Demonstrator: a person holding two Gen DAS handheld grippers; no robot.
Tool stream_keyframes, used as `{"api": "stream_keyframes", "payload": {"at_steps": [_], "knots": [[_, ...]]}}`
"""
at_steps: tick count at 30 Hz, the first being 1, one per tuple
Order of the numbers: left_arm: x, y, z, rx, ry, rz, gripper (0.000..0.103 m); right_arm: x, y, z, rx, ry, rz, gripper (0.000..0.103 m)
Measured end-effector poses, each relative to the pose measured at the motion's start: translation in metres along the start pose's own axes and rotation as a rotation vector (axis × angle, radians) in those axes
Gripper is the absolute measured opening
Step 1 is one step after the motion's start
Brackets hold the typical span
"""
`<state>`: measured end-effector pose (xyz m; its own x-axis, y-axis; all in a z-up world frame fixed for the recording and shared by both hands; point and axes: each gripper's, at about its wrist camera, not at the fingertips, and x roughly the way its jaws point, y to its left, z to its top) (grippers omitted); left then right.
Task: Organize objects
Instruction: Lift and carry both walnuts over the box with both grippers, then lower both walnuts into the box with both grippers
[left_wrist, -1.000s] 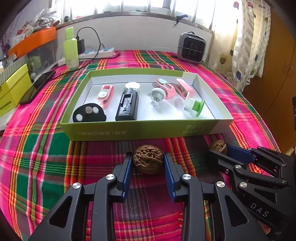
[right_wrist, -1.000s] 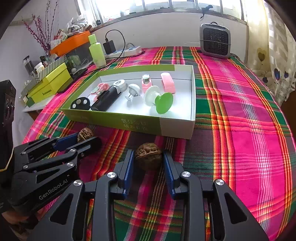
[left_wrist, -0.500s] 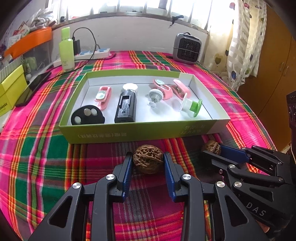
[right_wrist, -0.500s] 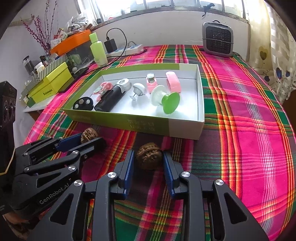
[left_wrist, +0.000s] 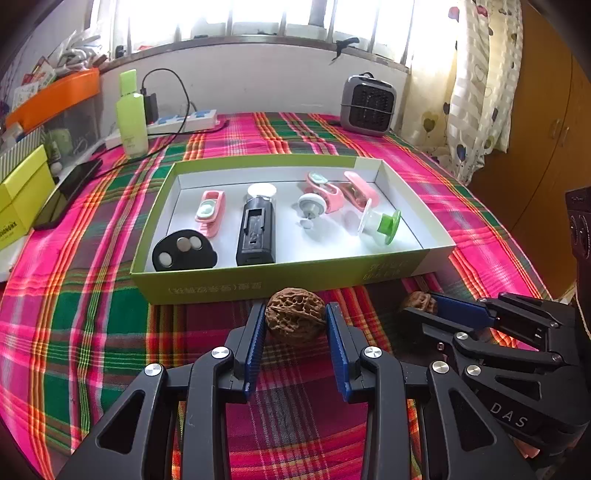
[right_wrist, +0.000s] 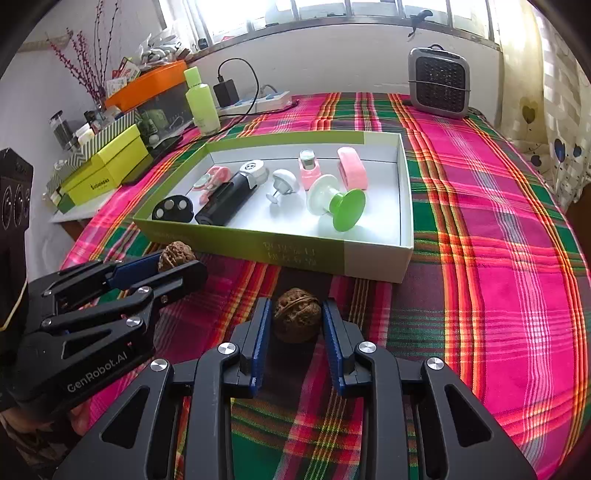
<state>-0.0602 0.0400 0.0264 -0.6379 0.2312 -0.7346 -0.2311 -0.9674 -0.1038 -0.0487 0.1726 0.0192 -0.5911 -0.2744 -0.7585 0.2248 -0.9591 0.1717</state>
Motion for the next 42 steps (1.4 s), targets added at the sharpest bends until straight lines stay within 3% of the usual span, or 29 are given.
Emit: {"api": "stream_keyframes", "payload": {"at_steps": [9,17,30,42], "knots": [[-0.002,0.004,0.000,-0.016,0.000,0.001,0.031,0.003,0.003,-0.001,-0.025,0.009,-0.029,0.028],[-0.011,0.003,0.008,-0.008,-0.024,-0.012,0.031,-0.009,0.004,0.007,-0.021,-0.035,-0.006,0.028],[-0.006,-0.002,0.035,-0.008,-0.038,-0.038,0.031,-0.021,-0.010,0.044,-0.024,-0.120,-0.038,0.028],[0.025,-0.003,0.056,-0.016,-0.012,-0.052,0.031,0.005,-0.032,0.071,-0.021,-0.107,-0.101,0.028]]}}
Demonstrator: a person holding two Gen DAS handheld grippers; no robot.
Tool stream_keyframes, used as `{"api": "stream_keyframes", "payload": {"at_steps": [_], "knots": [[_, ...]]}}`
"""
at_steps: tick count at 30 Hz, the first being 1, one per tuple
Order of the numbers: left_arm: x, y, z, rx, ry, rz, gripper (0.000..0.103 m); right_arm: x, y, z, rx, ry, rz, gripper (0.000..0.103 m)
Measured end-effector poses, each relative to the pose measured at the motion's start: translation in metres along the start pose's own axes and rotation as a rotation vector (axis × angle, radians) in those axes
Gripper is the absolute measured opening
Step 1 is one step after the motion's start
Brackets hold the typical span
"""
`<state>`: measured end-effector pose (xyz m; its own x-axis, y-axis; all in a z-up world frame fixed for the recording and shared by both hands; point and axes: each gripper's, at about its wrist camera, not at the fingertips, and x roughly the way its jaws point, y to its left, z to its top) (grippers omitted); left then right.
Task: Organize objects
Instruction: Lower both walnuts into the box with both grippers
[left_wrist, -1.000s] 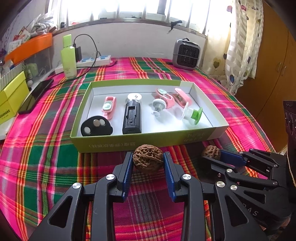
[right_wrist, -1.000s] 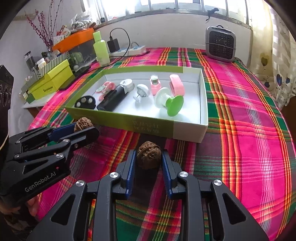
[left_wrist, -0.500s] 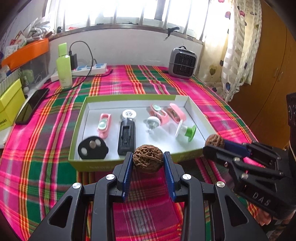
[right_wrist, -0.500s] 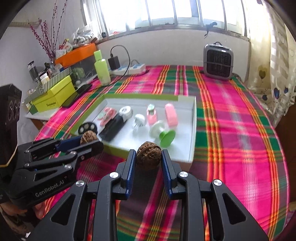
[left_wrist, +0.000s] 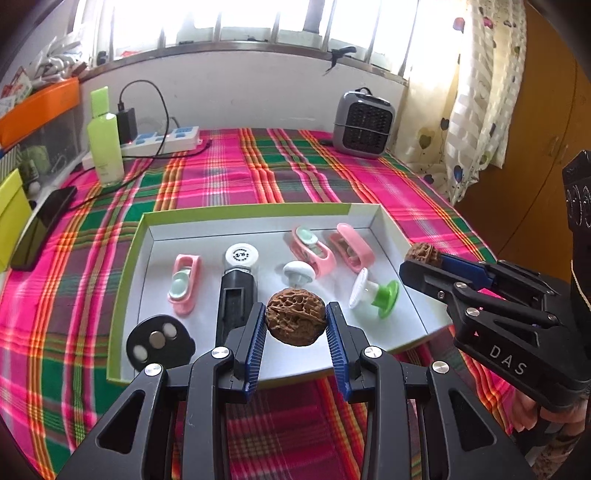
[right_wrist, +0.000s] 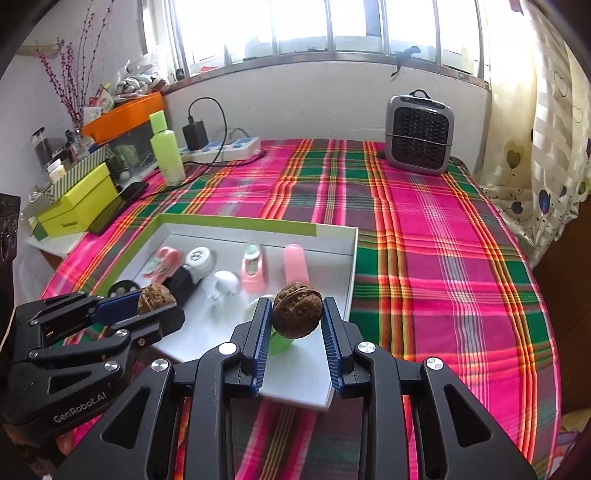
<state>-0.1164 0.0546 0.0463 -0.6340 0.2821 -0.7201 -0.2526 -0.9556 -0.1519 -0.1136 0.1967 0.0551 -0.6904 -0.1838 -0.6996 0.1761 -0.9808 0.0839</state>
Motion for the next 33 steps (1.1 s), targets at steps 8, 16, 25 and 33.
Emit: {"api": "stream_keyframes", "payload": {"at_steps": [8,16,25,33], "knots": [[0.018,0.002,0.006,-0.014,0.026,0.004,0.031,0.020,-0.007,0.007,-0.006,0.041,-0.006,0.028],[0.030,0.004,0.006,-0.024,0.054,0.007,0.031,0.028,-0.005,0.007,-0.030,0.067,0.006,0.028],[0.034,0.003,0.007,-0.020,0.061,0.009,0.031,0.034,0.001,0.005,-0.040,0.100,0.048,0.028],[0.037,0.000,0.009,-0.006,0.066,0.010,0.031,0.041,0.003,0.007,-0.046,0.121,0.058,0.029]]}}
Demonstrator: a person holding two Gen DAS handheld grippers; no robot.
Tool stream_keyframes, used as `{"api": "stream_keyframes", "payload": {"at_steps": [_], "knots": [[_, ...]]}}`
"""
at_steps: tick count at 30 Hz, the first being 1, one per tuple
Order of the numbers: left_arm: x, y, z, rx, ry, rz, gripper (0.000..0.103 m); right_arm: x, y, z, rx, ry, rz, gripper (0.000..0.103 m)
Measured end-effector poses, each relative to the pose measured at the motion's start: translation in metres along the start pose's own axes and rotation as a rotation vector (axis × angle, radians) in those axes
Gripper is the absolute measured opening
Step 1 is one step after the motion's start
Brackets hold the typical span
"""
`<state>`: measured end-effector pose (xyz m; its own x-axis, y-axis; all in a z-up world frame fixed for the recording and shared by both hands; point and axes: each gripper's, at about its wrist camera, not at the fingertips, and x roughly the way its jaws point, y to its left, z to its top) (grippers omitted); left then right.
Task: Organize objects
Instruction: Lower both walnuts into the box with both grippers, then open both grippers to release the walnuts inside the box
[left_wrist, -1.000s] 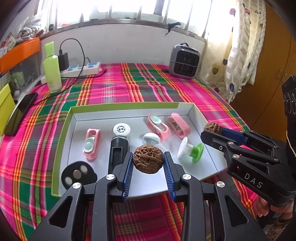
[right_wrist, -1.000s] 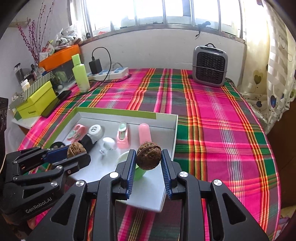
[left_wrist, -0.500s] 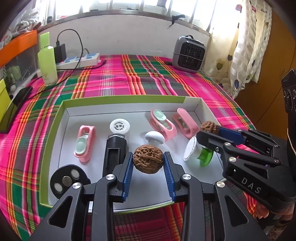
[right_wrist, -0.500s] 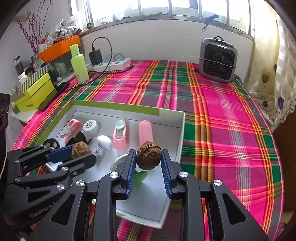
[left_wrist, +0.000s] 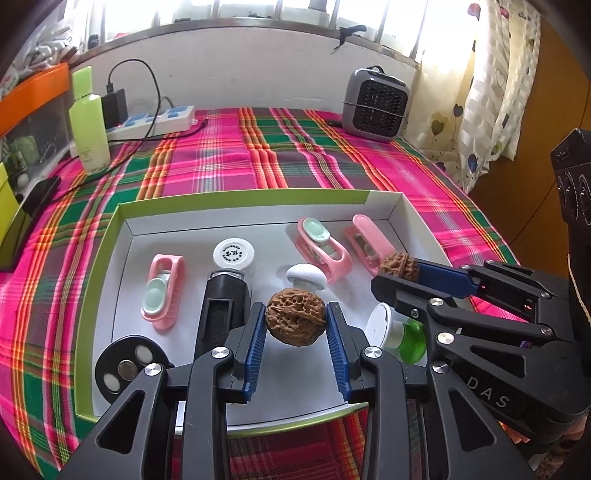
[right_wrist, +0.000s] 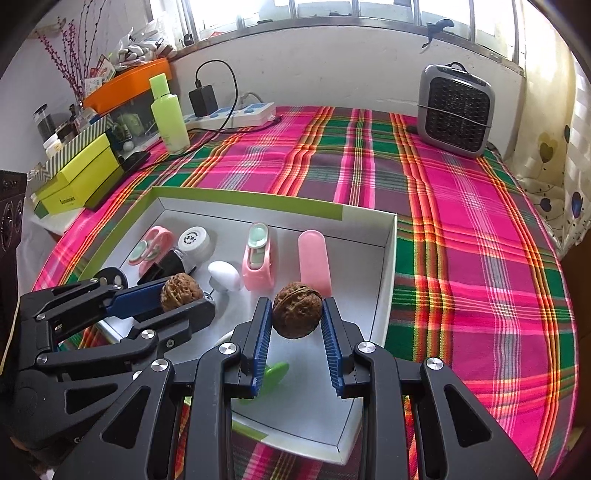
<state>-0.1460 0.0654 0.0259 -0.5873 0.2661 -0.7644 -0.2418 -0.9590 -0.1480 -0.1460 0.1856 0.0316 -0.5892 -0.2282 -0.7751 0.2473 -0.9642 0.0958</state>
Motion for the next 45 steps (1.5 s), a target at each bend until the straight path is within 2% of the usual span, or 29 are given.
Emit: {"api": "stream_keyframes", "payload": {"at_steps": [8,35,45], "knots": [[0.0062,0.0026,-0.0005,-0.007,0.015,0.008,0.031,0.0019,0.0014,0.0007,-0.019,0.006,-0.019,0.029],[0.0042,0.0054,-0.0019,-0.014,0.017,0.015,0.031,0.0048,0.0034,0.0004,-0.009,0.023,-0.005,0.029],[0.0036,0.0084,-0.0031,-0.020,0.017,0.025,0.037,0.0040,0.0030,0.0000,-0.010,0.023,-0.012,0.029]]}}
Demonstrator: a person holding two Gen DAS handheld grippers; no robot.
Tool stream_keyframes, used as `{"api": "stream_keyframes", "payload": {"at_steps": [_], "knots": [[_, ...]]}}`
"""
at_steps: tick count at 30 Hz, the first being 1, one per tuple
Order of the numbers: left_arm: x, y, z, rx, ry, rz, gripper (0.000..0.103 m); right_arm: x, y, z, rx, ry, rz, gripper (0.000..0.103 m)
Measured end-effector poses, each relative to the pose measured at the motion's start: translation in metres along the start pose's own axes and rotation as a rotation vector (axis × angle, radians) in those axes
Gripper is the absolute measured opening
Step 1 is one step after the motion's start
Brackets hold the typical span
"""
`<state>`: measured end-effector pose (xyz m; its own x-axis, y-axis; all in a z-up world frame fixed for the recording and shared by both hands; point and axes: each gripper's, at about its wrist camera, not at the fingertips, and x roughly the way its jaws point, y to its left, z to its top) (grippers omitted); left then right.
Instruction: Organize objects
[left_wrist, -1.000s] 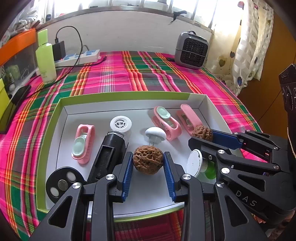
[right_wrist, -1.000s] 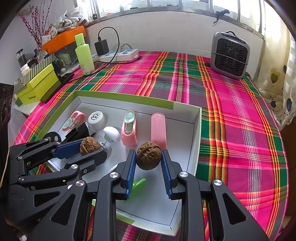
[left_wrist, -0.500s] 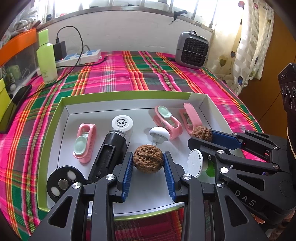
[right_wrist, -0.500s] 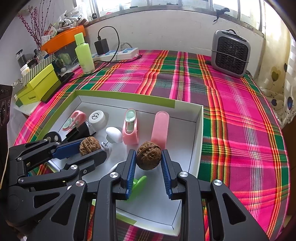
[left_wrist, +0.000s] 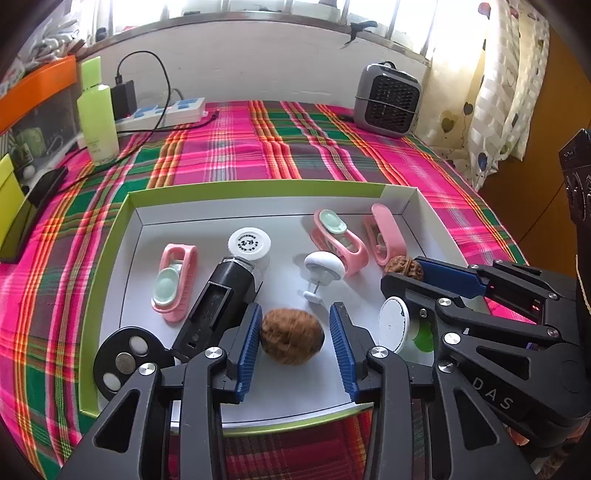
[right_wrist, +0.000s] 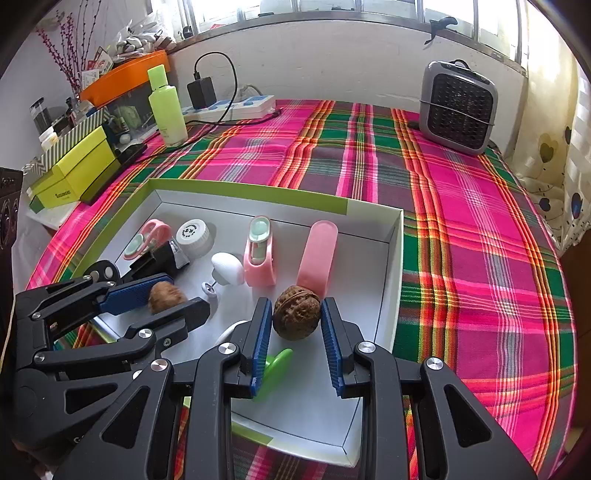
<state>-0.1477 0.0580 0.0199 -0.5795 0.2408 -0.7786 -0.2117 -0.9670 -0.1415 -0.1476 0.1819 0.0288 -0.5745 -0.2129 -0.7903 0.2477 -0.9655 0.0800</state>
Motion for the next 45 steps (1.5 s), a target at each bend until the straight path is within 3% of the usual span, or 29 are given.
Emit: {"api": "stream_keyframes", "payload": {"at_steps": [18,36,45], "knots": [[-0.020,-0.002,-0.002,0.011,-0.042,0.036,0.049,-0.015,-0.002,-0.004,0.039,-0.038,-0.025,0.039],[-0.056,0.004,-0.028,-0.022,-0.114,0.094,0.050,-0.055,0.020,-0.028,0.027,-0.127,-0.071,0.045],[-0.071,0.000,-0.047,0.011,-0.146,0.147,0.050,-0.060,0.031,-0.045,0.023,-0.123,-0.082,0.046]]}}
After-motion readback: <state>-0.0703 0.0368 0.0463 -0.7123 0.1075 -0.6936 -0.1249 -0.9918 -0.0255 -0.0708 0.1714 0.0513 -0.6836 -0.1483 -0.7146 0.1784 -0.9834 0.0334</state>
